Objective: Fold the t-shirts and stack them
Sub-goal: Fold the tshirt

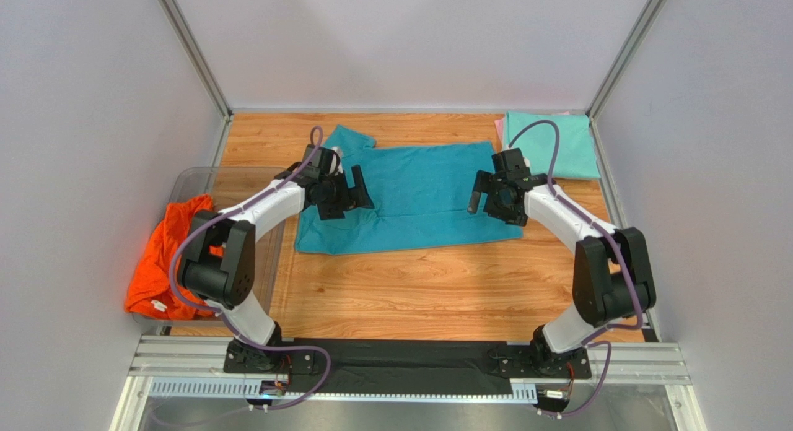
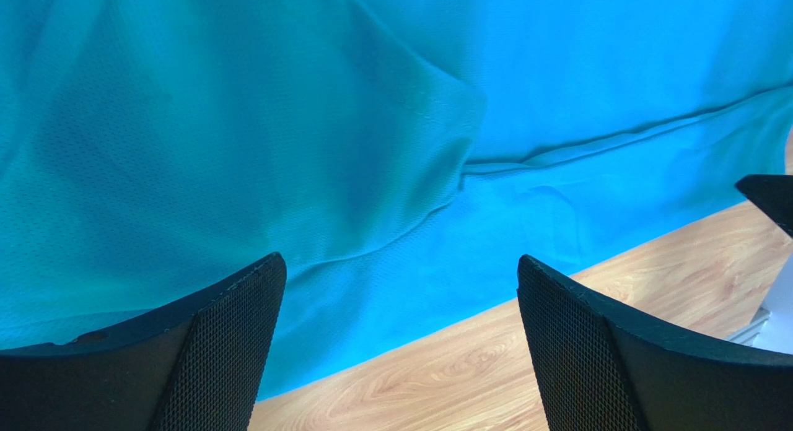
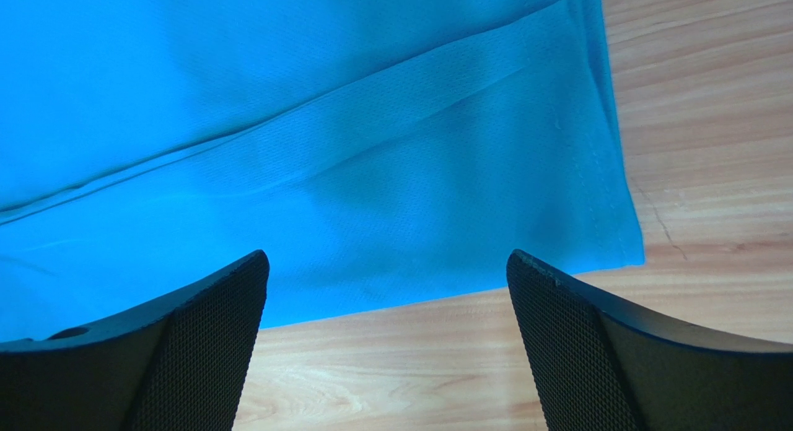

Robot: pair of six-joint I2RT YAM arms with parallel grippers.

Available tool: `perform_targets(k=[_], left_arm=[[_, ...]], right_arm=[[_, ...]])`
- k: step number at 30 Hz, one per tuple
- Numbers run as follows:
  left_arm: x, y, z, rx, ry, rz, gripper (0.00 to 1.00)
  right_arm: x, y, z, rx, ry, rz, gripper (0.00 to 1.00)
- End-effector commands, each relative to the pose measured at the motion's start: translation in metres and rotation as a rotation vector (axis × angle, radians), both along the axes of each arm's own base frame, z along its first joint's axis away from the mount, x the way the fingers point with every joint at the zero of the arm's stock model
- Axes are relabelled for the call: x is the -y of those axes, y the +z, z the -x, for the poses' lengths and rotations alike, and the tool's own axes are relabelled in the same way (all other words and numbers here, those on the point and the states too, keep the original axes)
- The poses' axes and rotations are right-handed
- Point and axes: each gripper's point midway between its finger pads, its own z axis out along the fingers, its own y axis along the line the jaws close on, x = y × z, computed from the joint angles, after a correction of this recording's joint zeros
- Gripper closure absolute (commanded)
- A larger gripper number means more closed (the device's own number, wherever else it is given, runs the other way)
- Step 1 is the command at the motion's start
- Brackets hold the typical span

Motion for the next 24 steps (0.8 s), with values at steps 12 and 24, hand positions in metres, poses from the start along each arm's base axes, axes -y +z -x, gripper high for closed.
perform_targets(k=[12, 24], left_arm=[[-0.003, -0.032, 0.047, -0.082, 0.03, 0.036, 0.0], [-0.007, -0.038, 0.149, -0.097, 0.015, 0.016, 0.0]], right_arm=[[0.01, -0.042, 0.046, -0.088, -0.035, -0.002, 0.0], [0.034, -0.036, 0.133, -0.091, -0.211, -0.039, 0.0]])
